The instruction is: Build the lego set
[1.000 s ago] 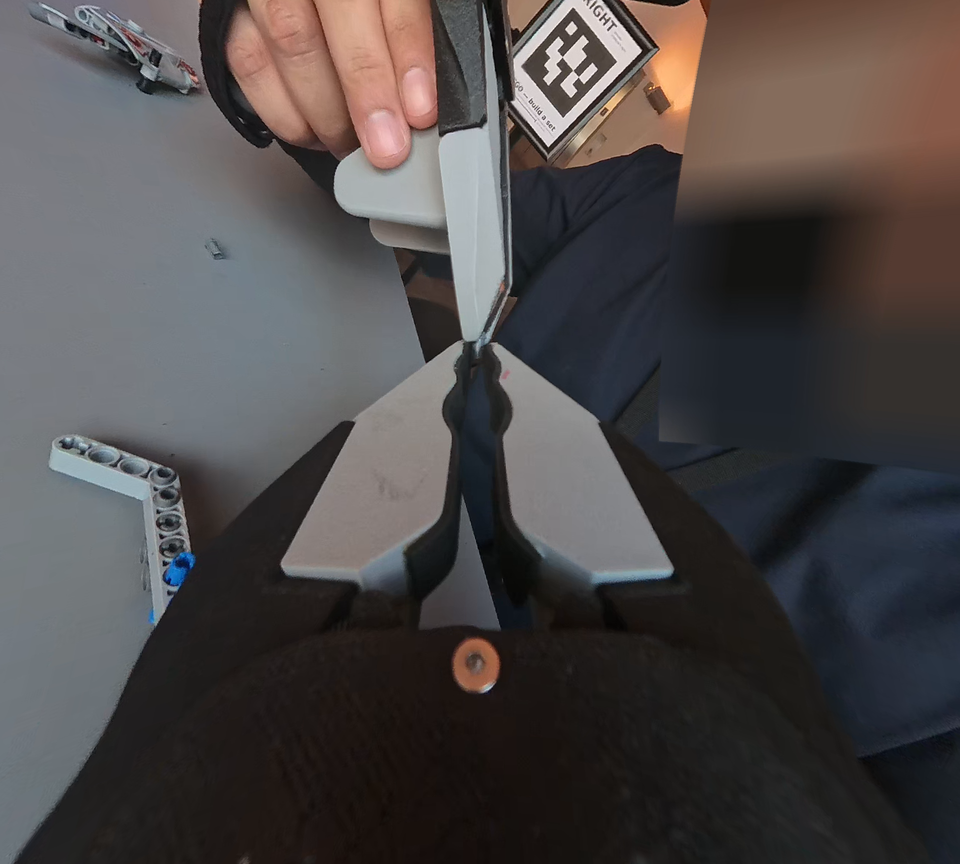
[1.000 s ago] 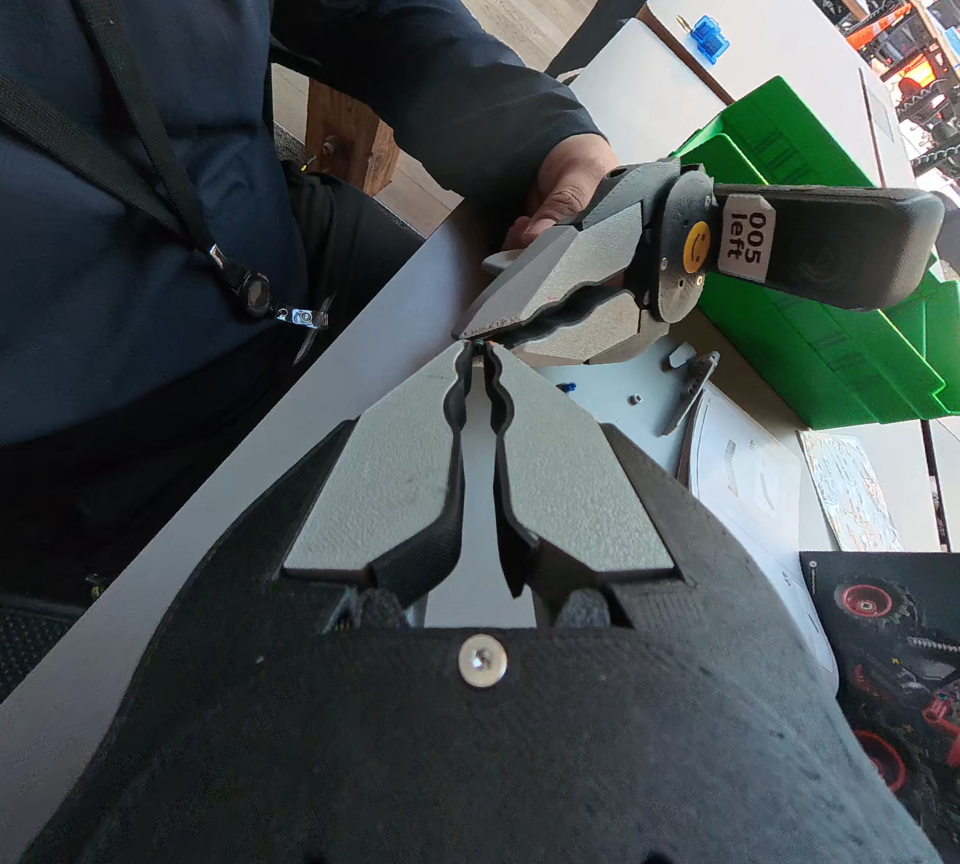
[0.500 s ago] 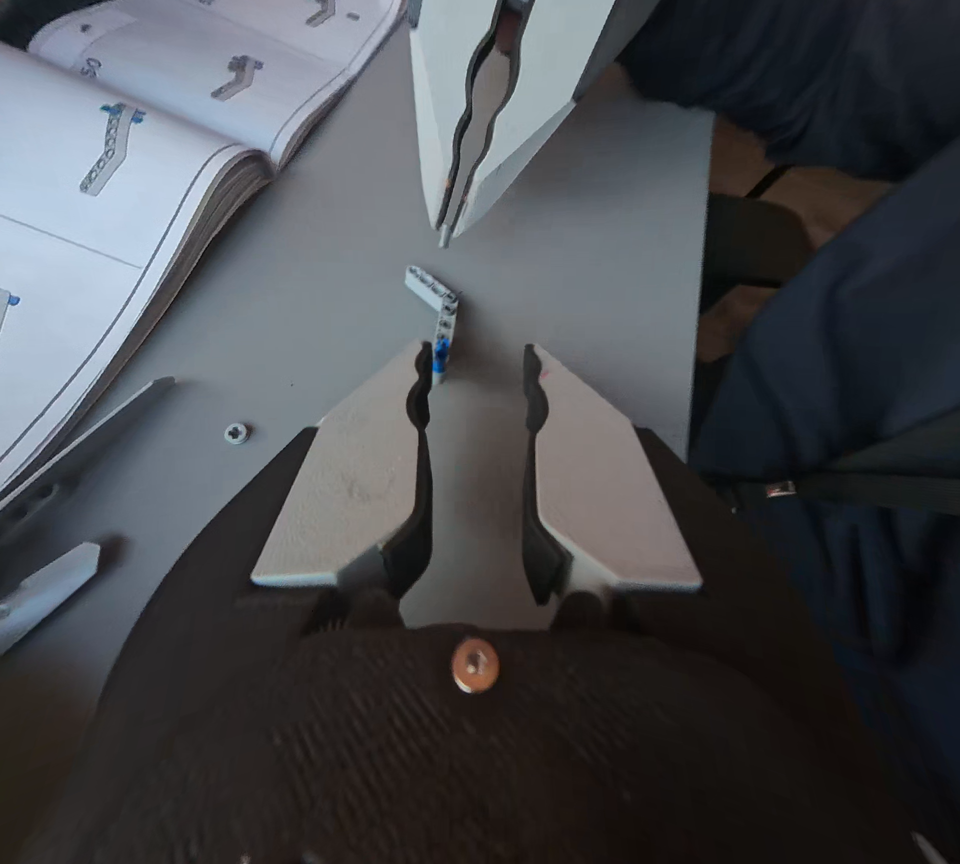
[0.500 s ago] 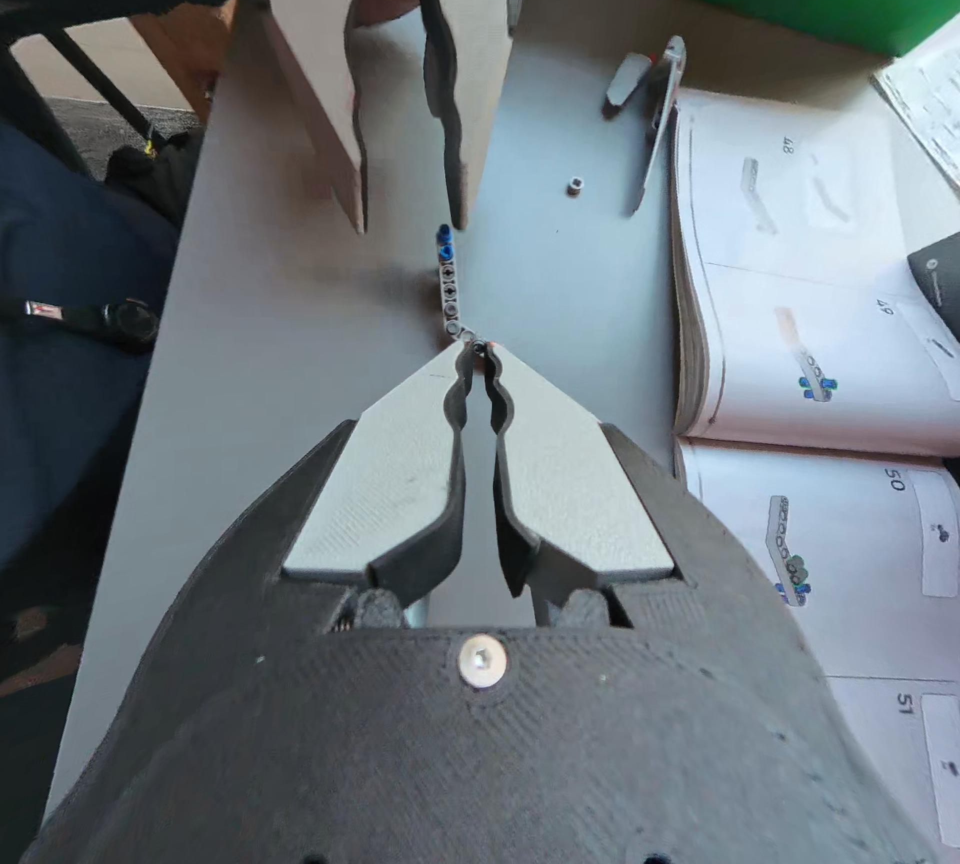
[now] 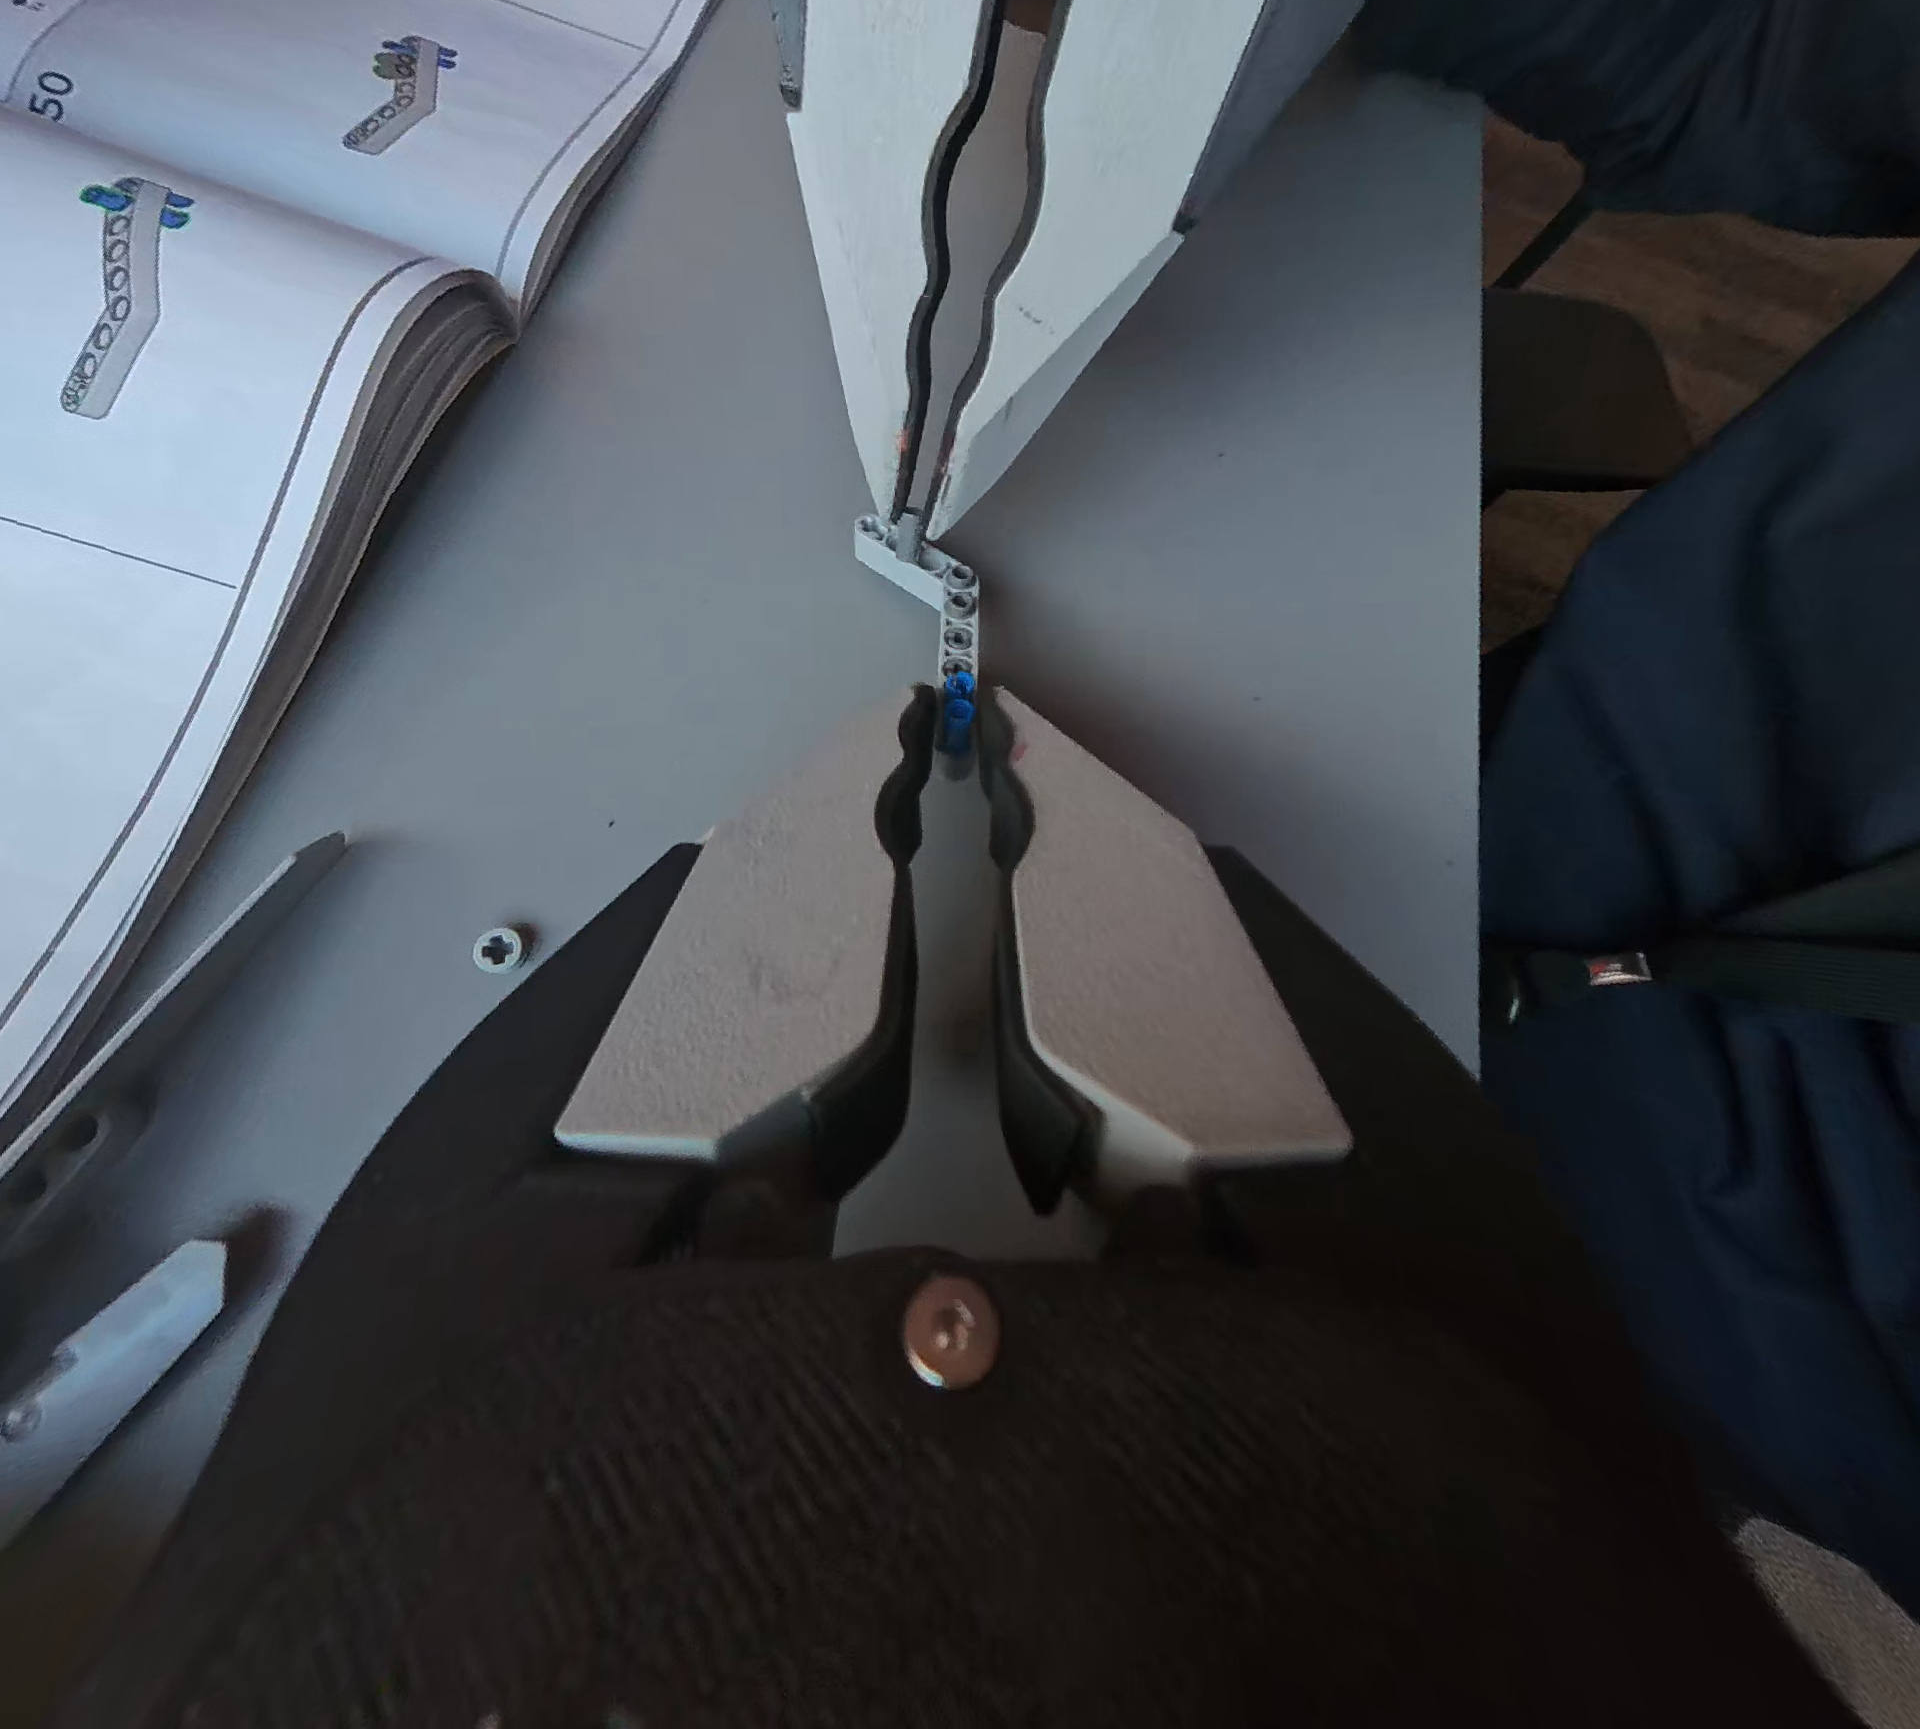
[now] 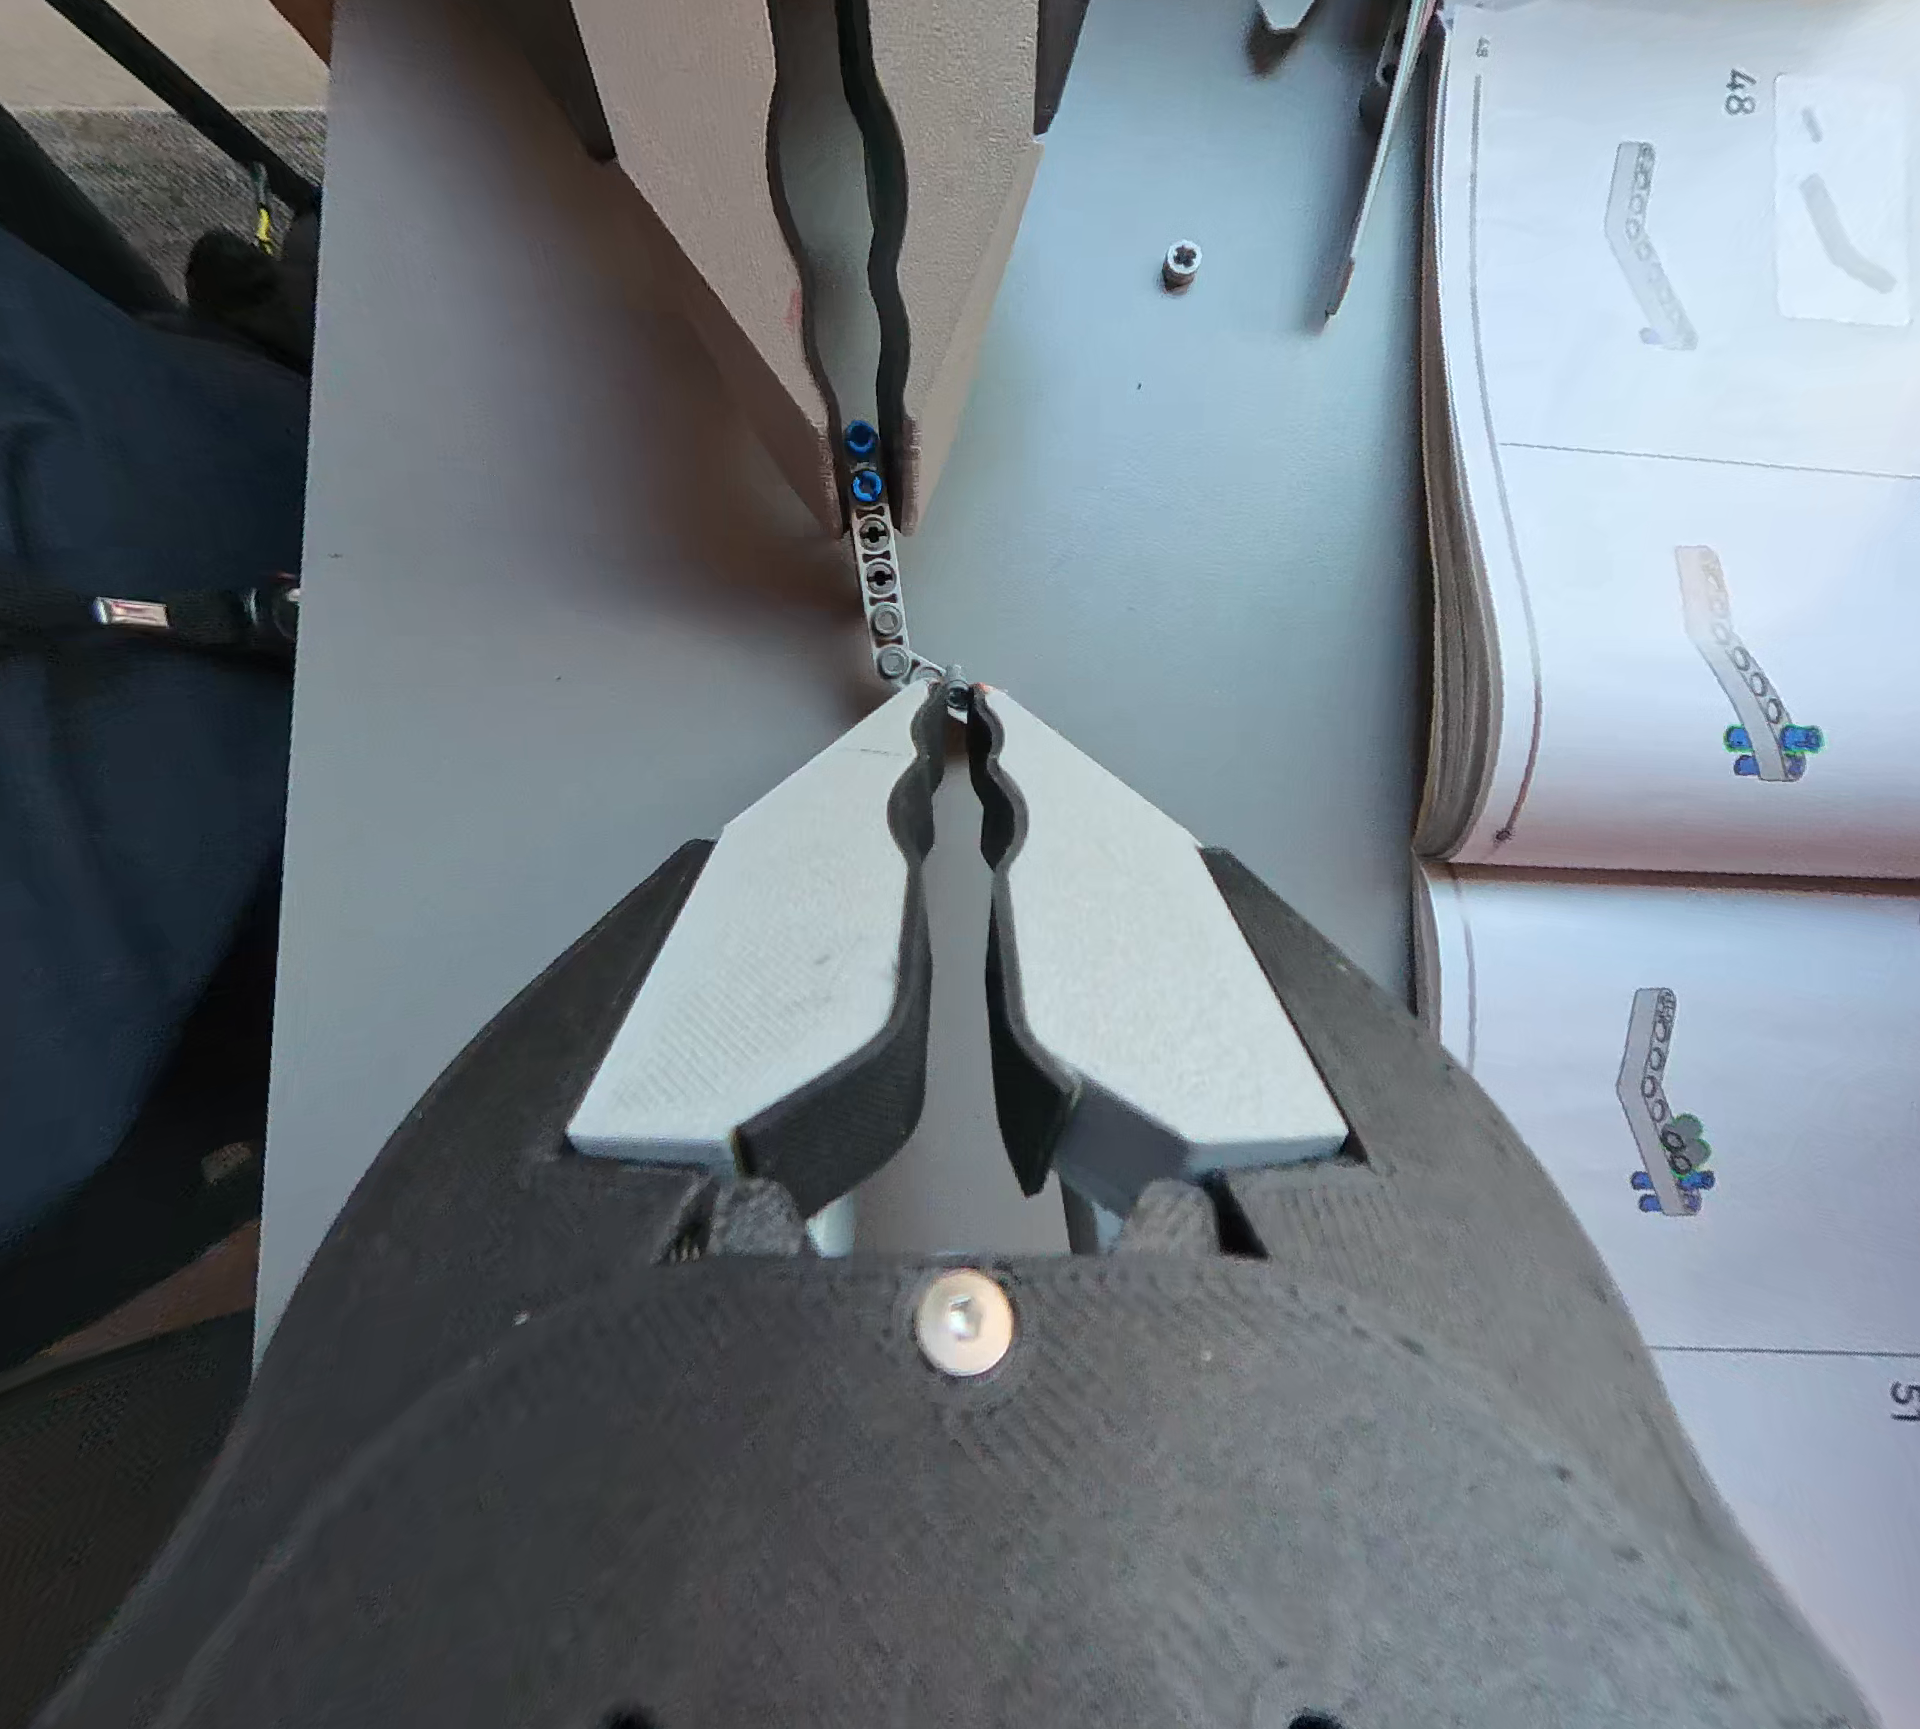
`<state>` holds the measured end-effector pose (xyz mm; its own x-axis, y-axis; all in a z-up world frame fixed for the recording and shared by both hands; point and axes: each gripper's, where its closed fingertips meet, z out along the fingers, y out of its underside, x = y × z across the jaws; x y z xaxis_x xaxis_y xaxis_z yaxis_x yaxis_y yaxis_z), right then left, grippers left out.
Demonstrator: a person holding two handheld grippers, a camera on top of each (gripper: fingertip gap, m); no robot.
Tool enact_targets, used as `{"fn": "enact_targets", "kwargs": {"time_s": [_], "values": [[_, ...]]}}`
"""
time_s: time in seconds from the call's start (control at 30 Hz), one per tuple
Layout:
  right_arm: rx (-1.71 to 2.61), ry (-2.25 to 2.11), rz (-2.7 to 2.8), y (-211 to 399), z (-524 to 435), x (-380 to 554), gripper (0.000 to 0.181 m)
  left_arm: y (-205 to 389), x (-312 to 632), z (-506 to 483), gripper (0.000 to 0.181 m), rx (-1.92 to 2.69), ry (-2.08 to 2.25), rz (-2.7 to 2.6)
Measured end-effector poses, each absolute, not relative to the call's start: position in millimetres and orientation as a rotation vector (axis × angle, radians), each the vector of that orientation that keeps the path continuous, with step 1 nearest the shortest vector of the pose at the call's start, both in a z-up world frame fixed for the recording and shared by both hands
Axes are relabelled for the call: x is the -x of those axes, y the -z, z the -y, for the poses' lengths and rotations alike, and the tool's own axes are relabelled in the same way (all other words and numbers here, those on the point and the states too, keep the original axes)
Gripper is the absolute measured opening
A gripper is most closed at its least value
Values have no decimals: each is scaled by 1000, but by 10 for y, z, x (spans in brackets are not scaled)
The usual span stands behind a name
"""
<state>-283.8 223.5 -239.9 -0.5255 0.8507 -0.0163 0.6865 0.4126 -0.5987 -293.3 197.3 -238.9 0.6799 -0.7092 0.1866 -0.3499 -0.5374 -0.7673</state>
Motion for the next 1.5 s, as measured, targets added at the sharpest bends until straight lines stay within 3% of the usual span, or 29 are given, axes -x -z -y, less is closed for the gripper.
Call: {"fn": "enact_targets", "kwargs": {"time_s": [1.5], "values": [[1126,-210,2767,2449,-2205,2816,1,2423,2946,-2003,4,2172,591,-834]]}}
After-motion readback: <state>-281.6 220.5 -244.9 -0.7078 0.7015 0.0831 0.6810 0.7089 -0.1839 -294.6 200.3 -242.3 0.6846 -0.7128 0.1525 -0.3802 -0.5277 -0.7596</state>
